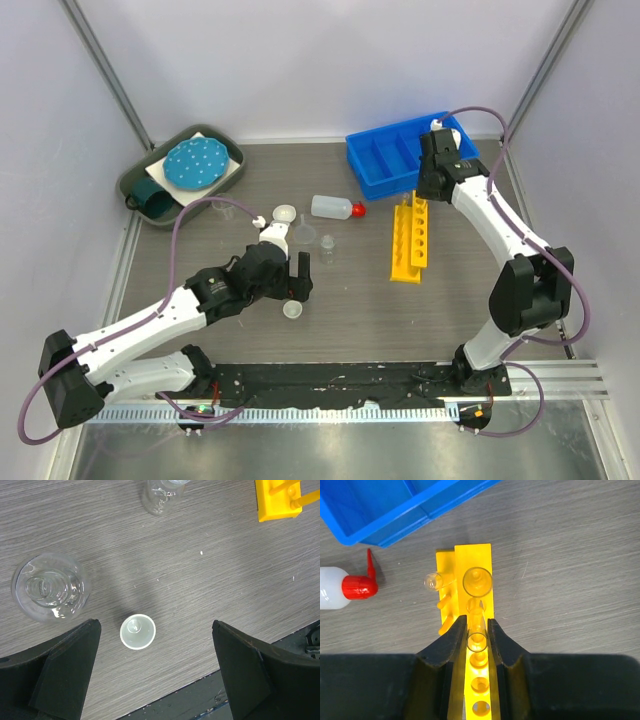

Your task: Organize the chemistry lab equipment

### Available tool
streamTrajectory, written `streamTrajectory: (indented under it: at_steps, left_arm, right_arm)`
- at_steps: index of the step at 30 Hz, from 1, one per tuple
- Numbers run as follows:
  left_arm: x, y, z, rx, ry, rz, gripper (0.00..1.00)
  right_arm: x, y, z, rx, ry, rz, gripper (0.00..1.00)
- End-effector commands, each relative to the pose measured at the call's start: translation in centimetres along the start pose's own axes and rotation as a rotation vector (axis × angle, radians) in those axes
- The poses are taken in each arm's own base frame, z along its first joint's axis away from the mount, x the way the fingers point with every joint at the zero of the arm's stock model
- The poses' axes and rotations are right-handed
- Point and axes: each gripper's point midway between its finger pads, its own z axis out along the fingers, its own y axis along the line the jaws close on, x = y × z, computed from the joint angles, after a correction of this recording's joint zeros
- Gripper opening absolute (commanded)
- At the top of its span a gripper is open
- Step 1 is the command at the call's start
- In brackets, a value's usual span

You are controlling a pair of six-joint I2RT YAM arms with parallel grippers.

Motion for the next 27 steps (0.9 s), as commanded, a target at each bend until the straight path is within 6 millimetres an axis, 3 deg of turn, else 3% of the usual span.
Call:
streamTrajectory:
  at_steps: [1, 16, 19, 20, 21, 27]
  left_arm:
    - [-1.0, -0.2, -0.2, 0.010, -0.051, -0.010, 0.98]
    - [-1.1, -0.3, -0.3, 0.012, -0.052, -0.008, 0.98]
    - [-1.1, -0.3, -0.3, 0.012, -0.052, -0.008, 0.98]
    - [-1.1, -0.3, -0.2, 0.009, -0.050, -0.007, 0.98]
    - [-1.1, -0.2, -0.2, 0.006, -0.048, -0.007, 0.98]
    - [-1.4, -0.4, -0.4, 0.012, -0.057, -0.008, 0.97]
  right_arm:
    - [-0.1, 0.4, 0.7, -0.014, -0.023, 0.027, 0.01]
    - [1.7, 0.4, 2.1, -0.010, 0.021, 0.015, 0.01]
    - [2.1, 0.6, 2.3, -0.015, 0.031, 0.009, 0.11]
    - [2.0, 0.6, 2.3, -0.014, 0.030, 0.007, 0.23]
    - [1.9, 0.7, 2.2, -0.015, 0.024, 0.007, 0.27]
    - [1.2, 0.9, 1.4, -0.026, 0.007, 0.005, 0.47]
